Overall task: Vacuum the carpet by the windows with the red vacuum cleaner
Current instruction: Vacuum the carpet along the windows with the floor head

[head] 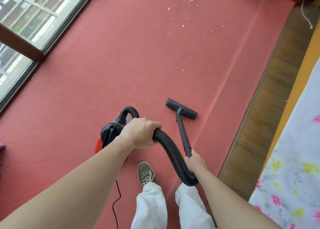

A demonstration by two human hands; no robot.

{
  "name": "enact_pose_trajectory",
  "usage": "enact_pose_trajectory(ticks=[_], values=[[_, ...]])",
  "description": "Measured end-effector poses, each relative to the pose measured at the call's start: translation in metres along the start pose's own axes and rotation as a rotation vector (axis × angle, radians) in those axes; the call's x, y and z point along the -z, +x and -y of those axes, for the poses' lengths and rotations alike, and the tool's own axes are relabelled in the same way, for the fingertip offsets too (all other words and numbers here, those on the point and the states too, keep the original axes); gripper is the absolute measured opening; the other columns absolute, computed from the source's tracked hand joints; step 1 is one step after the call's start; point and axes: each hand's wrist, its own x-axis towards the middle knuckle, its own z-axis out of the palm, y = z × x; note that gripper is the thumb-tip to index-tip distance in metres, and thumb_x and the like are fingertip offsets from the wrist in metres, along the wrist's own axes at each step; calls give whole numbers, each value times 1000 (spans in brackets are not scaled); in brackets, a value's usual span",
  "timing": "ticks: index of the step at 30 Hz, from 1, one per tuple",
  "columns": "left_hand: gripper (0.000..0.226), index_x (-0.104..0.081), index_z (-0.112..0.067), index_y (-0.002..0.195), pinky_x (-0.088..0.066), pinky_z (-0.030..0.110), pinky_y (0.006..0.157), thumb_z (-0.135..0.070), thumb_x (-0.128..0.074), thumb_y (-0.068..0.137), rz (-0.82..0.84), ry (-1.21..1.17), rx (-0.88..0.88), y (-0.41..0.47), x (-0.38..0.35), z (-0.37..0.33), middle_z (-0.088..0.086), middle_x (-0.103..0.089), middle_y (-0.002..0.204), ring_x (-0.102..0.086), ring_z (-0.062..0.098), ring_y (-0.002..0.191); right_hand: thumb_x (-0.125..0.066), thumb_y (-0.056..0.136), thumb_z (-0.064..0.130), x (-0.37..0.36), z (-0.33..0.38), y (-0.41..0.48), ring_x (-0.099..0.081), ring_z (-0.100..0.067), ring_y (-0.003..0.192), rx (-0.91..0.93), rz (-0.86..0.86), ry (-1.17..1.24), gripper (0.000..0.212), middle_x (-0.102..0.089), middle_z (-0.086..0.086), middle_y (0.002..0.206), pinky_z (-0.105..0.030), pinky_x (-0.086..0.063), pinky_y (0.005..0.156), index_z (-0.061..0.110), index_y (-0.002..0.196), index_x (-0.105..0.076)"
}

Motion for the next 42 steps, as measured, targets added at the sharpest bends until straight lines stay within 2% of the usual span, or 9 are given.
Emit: enact_pose_trajectory(ticks=[4, 10, 14, 20, 25, 29, 32, 36, 42], values=[[18, -44, -28, 73, -48, 33, 54, -33, -61, 73, -22, 68, 16, -9, 9, 18, -11, -49, 60, -52, 18, 58, -43, 96, 26, -21, 16, -15, -52, -33, 124, 24, 78, 10, 60, -54, -12, 138, -34, -41, 100, 24, 153, -25], [24, -40, -30, 73, -37, 28, 54, -31, -64, 72, -27, 55, 16, -13, 8, 15, -13, -46, 62, -45, 16, 57, -44, 94, 37, -19, 28, -16, -62, -32, 107, 183, 150, -161, 35, -65, -11, 118, -33, -41, 80, 29, 129, -46], [24, -41, -28, 71, -34, 28, 54, -27, -65, 74, -71, 11, 97, -18, 7, 23, -12, -44, 58, -43, 18, 56, -43, 95, 33, -10, 43, -5, -60, -33, 109, 122, 42, -115, 31, -62, -14, 119, -34, -42, 81, 26, 125, -46], [19, -49, -21, 76, -35, 28, 55, -19, -68, 72, -167, -96, 147, -18, 13, 35, -9, -51, 61, -46, 19, 57, -45, 99, 24, 32, 62, 24, -52, -34, 123, -40, -70, -22, 41, -53, -15, 136, -31, -41, 93, 13, 137, -40], [18, -47, -24, 75, -38, 28, 54, -22, -65, 73, -162, -78, 103, -6, 25, 34, -10, -50, 61, -48, 18, 58, -44, 98, 23, 34, 72, 27, -55, -33, 114, 45, 7, -67, 39, -55, -16, 130, -31, -39, 82, 14, 136, -41], [24, -41, -27, 74, -37, 29, 54, -23, -65, 73, -164, -84, 146, -14, 26, 56, -10, -46, 61, -44, 18, 57, -44, 95, 25, 32, 94, 29, -56, -30, 98, 156, 60, -138, 36, -60, -12, 123, -32, -44, 83, 20, 131, -44], [23, -41, -26, 74, -44, 35, 55, -23, -64, 72, -158, -112, 185, -17, 32, 69, -8, -47, 61, -43, 22, 59, -45, 94, 25, 36, 117, 30, -57, -31, 101, 249, 85, -232, 35, -62, -11, 121, -32, -43, 83, 22, 128, -47], [12, -51, -24, 78, -49, 37, 58, -29, -60, 71, -146, -107, 206, -11, 44, 91, -8, -56, 63, -54, 22, 61, -46, 94, 31, 36, 150, 34, -59, -34, 109, 325, 148, -298, 32, -62, -12, 120, -36, -45, 89, 22, 124, -51], [16, -48, -25, 76, -40, 30, 57, -32, -62, 72, -64, -99, 232, -4, 39, 95, -9, -54, 64, -52, 22, 61, -44, 91, 30, 21, 142, 46, -61, -32, 101, 322, 157, -264, 35, -64, -10, 113, -36, -48, 88, 31, 126, -46]])
